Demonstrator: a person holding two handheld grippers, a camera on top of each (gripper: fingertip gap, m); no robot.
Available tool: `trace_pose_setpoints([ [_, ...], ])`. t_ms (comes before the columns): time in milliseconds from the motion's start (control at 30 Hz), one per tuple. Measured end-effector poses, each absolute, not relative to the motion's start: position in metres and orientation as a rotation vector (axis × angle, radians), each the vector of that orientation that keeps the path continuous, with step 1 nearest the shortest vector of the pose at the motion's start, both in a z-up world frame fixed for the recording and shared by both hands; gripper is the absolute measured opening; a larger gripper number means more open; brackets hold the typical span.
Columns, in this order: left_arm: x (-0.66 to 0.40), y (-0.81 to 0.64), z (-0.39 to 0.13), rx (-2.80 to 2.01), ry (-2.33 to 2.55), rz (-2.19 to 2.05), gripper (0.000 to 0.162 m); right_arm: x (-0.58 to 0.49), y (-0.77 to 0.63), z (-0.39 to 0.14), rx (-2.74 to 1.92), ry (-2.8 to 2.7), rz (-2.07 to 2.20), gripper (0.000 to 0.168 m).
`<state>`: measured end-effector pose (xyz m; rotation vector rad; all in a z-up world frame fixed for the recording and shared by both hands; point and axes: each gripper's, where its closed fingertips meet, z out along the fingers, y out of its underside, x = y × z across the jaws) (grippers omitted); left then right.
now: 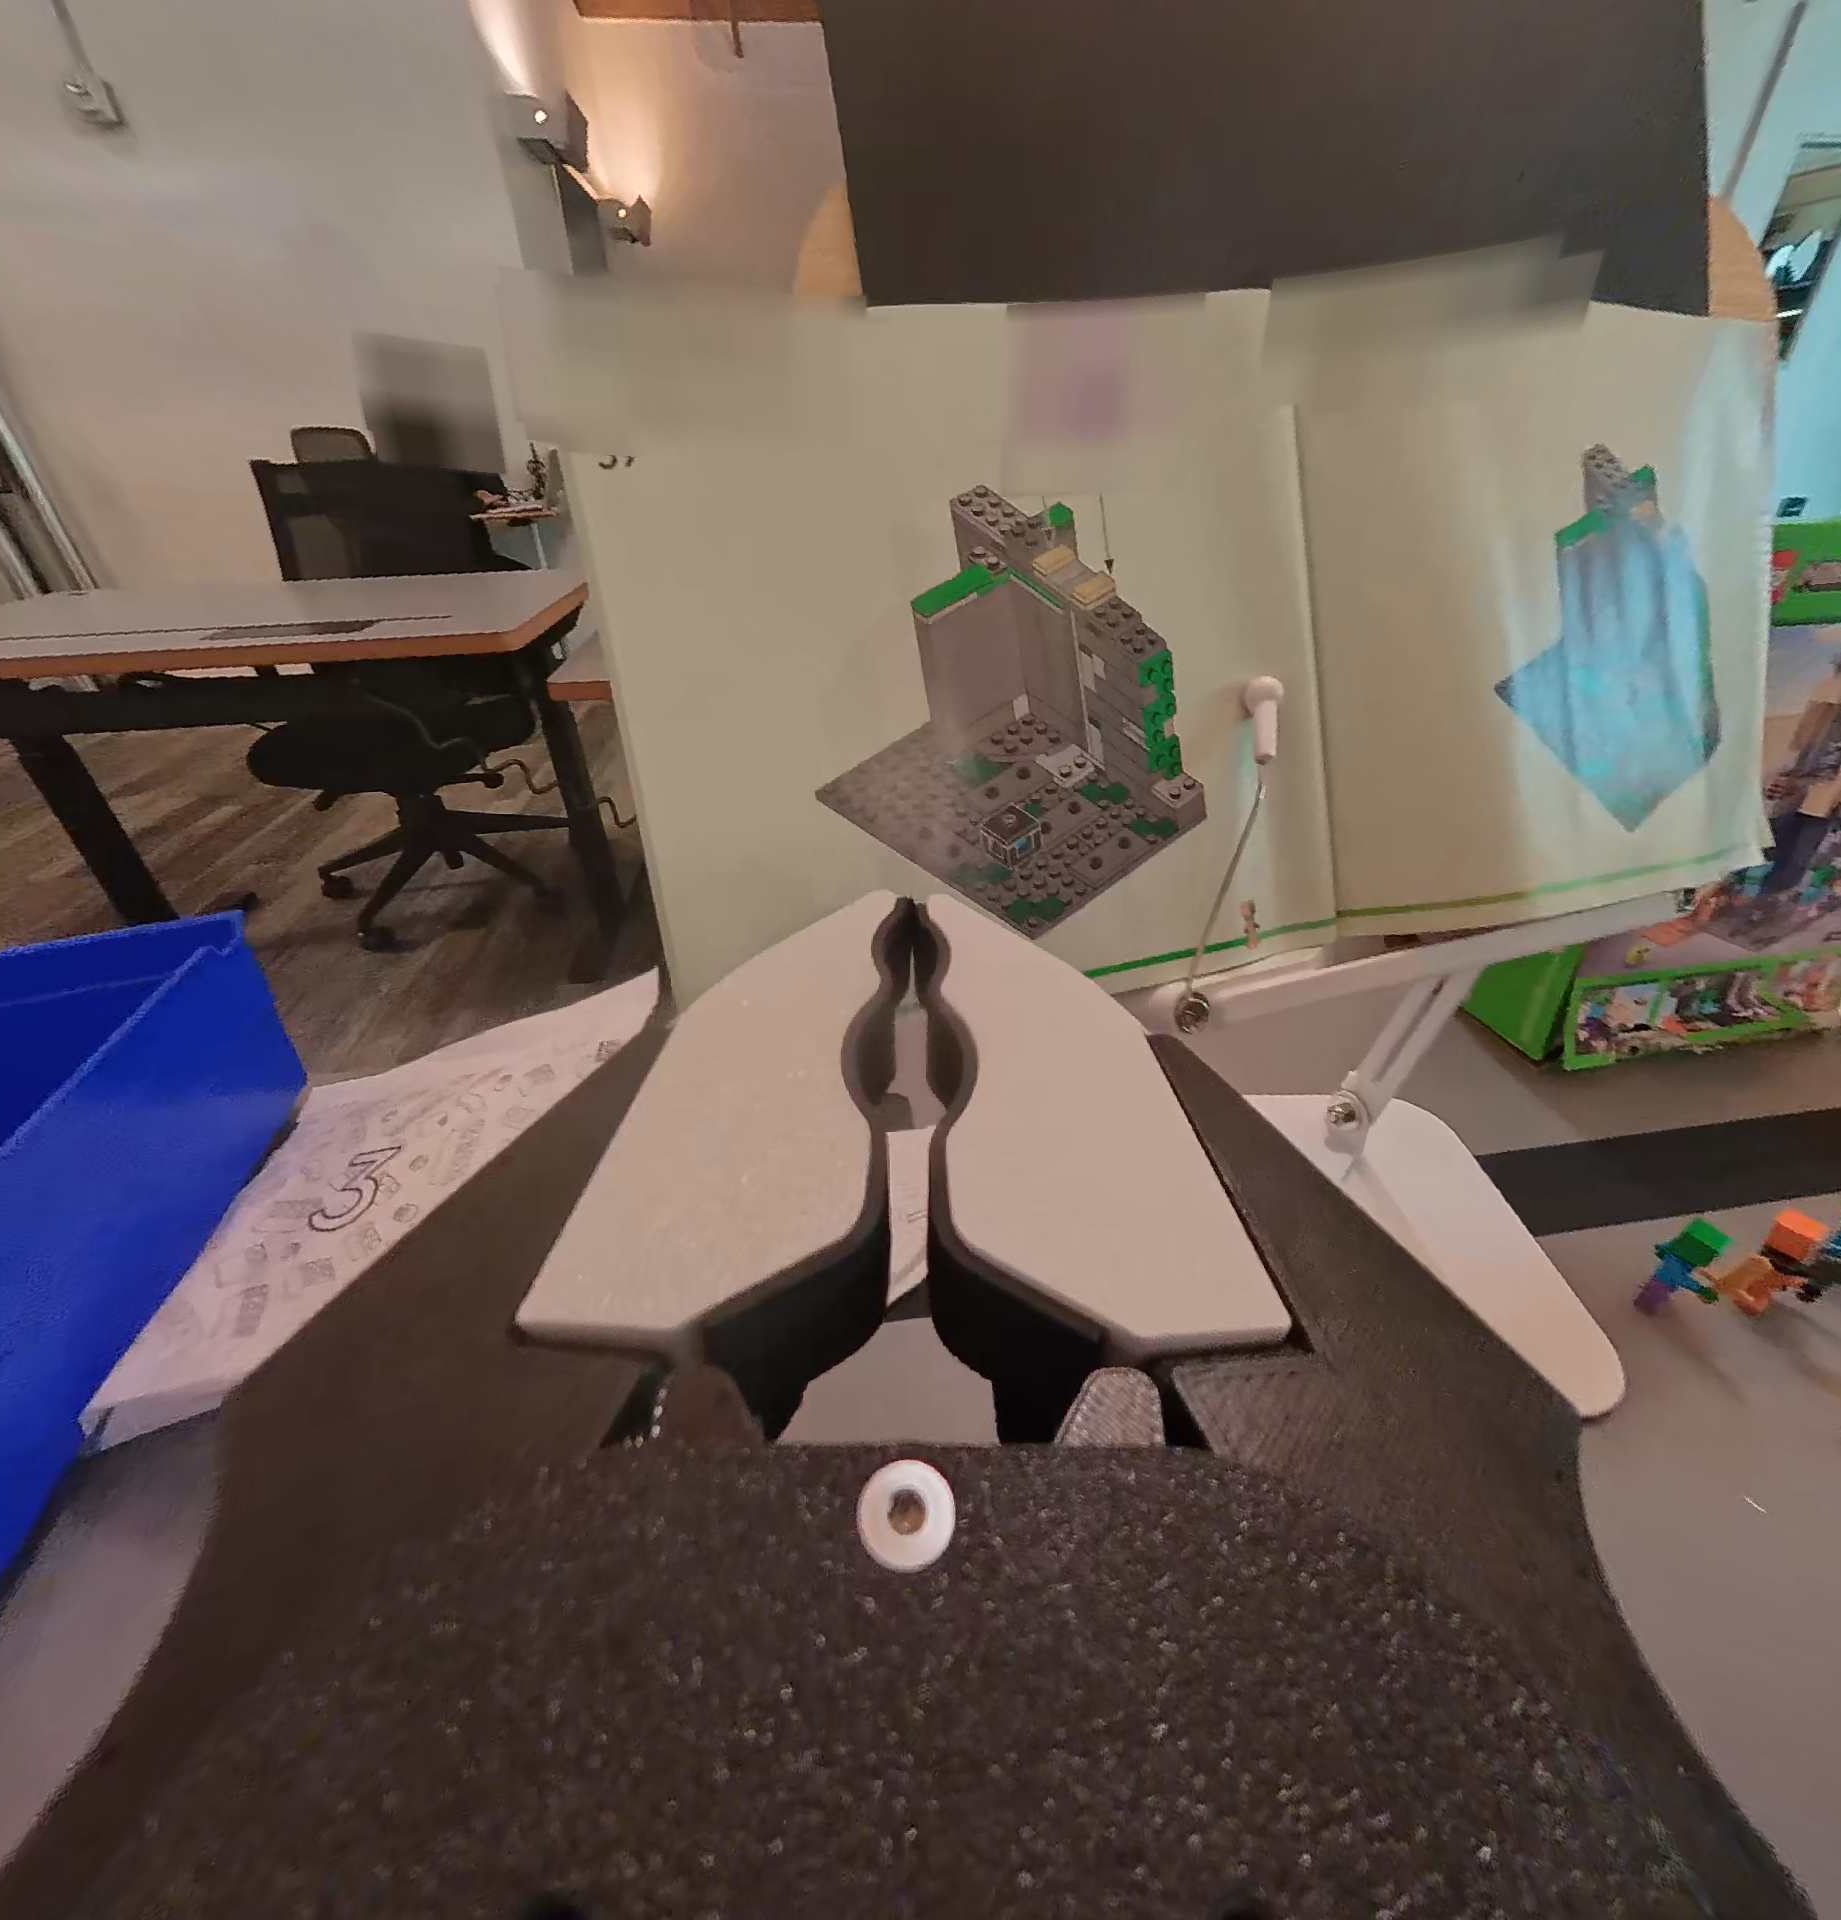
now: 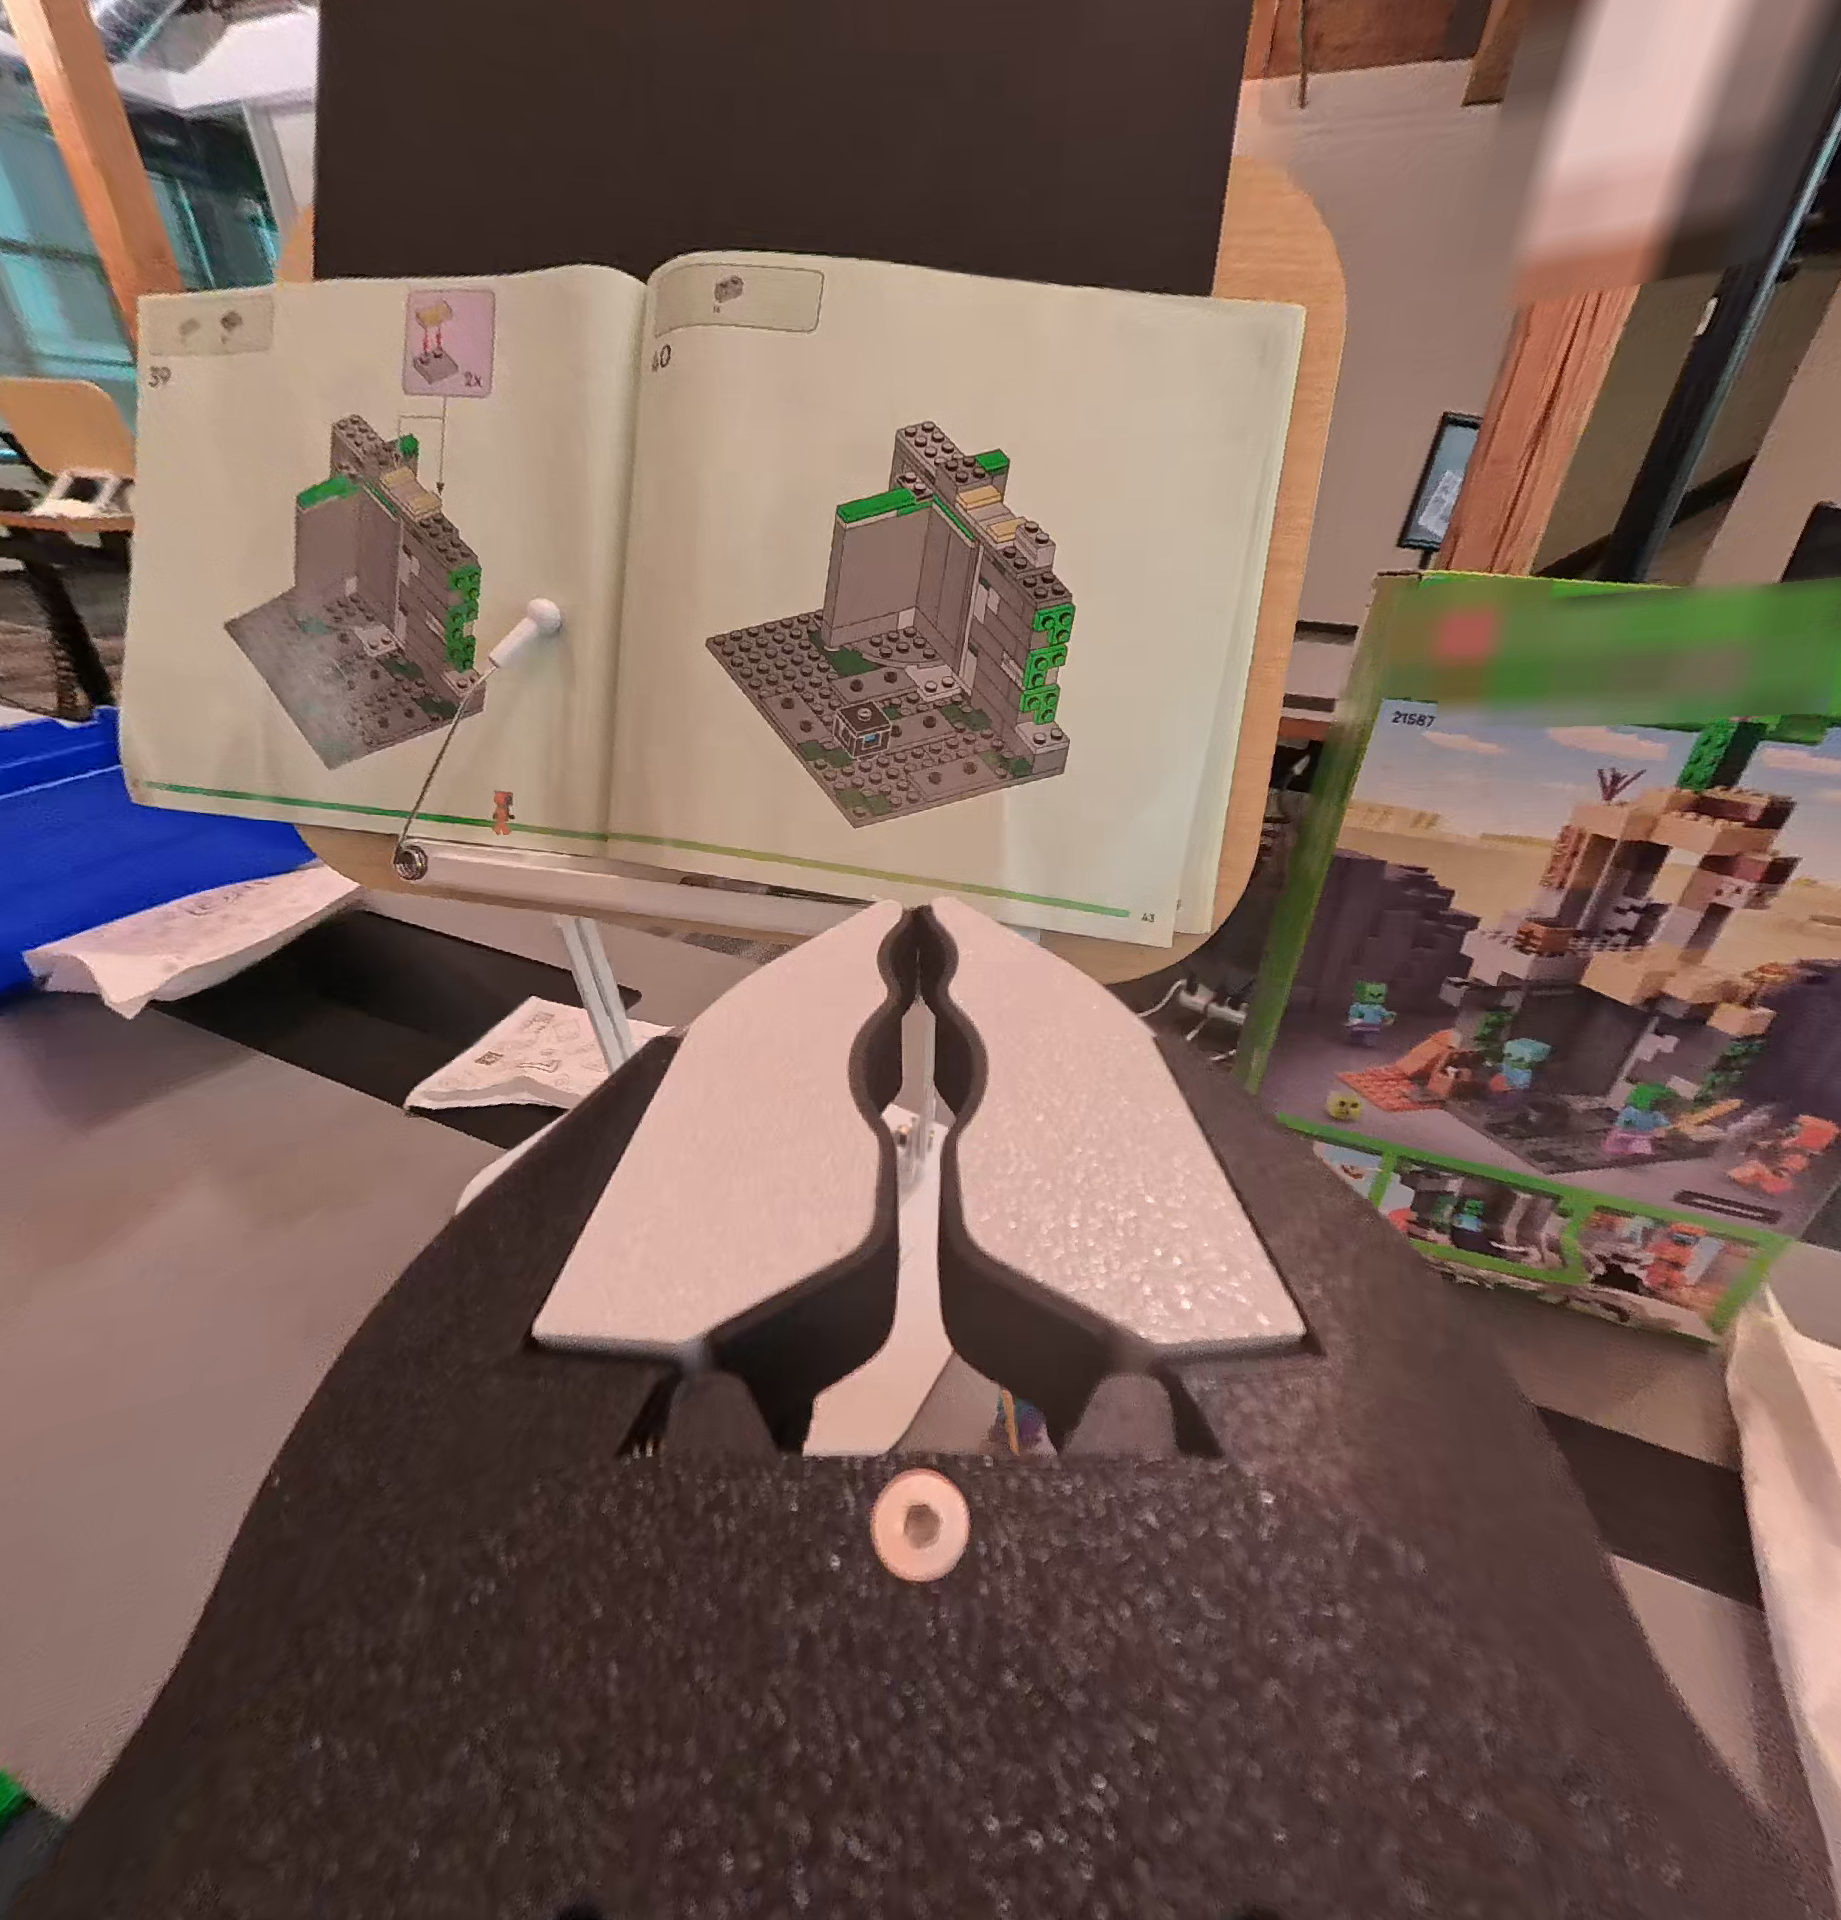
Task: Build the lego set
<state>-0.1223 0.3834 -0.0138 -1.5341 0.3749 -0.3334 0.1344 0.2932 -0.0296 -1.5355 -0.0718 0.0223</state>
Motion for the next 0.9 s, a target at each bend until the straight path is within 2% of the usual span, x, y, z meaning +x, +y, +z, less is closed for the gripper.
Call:
trace_pose_setpoints([
  [500, -0.131, 0.459, 0.069, -1.49, 0.346, -0.256, 0.0, 0.127, 0.292, -0.03, -1.521, -0.138, 0.051, 0.0],
  [900, -0.137, 0.486, 0.066, -1.536, 0.348, -0.229, 0.0, 0.127, 0.294, -0.036, -1.536, -0.17, 0.048, 0.0],
])
